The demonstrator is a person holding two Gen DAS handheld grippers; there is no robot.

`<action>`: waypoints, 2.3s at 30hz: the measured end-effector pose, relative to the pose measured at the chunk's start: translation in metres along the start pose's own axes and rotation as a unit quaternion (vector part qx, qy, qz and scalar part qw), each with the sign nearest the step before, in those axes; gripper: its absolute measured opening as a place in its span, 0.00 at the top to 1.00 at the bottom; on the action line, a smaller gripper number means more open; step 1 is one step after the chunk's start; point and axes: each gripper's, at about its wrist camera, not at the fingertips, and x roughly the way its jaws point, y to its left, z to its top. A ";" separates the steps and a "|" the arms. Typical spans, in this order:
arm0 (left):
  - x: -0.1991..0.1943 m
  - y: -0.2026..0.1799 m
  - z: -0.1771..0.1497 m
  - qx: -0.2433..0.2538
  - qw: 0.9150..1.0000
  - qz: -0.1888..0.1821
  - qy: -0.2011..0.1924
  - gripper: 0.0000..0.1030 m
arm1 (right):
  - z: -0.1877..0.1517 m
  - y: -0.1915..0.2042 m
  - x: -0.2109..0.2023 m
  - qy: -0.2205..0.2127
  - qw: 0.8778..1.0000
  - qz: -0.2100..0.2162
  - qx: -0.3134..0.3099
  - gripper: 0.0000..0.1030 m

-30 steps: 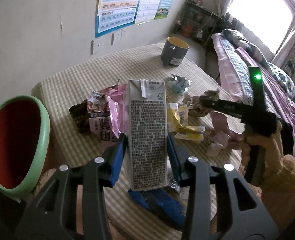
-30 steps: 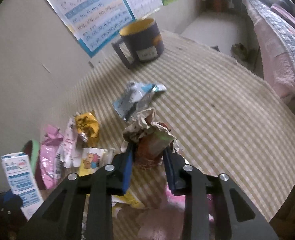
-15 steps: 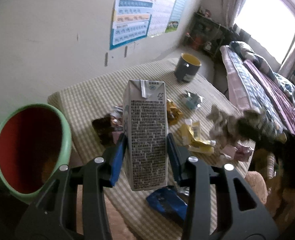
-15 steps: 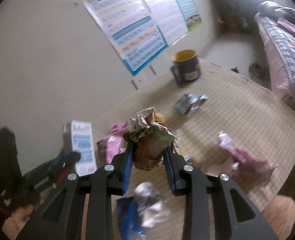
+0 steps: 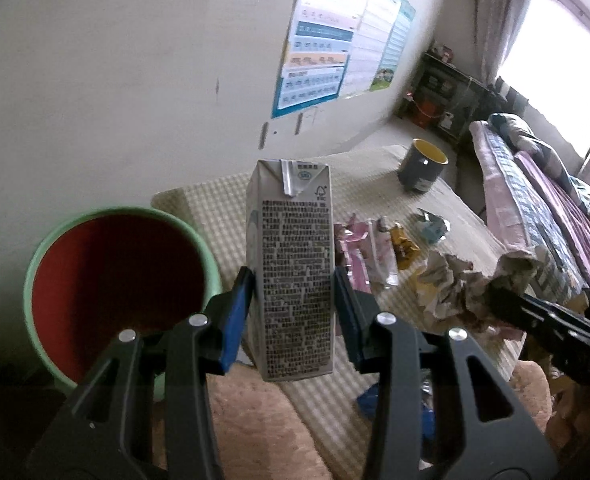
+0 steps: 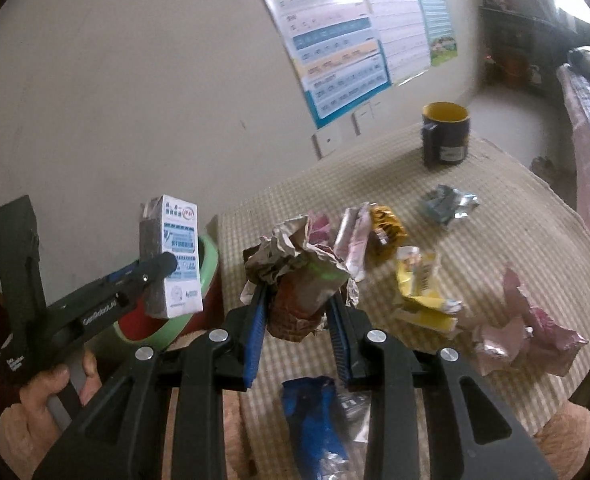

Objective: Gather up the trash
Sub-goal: 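Carry the carton and paper wrapper over the green bucket and open both grippers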

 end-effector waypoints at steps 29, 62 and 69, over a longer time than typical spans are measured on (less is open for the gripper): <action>-0.014 0.141 -0.020 -0.121 0.989 0.089 -0.007 0.62 | 0.014 0.136 0.089 0.067 0.986 0.060 -0.142 0.70; 0.002 0.173 -0.035 -0.168 0.979 0.111 0.022 0.48 | 0.029 0.184 0.154 0.079 0.976 0.086 -0.186 0.51; -0.004 0.162 -0.031 -0.153 0.982 0.110 0.017 0.48 | 0.029 0.165 0.134 0.072 0.981 0.082 -0.161 0.51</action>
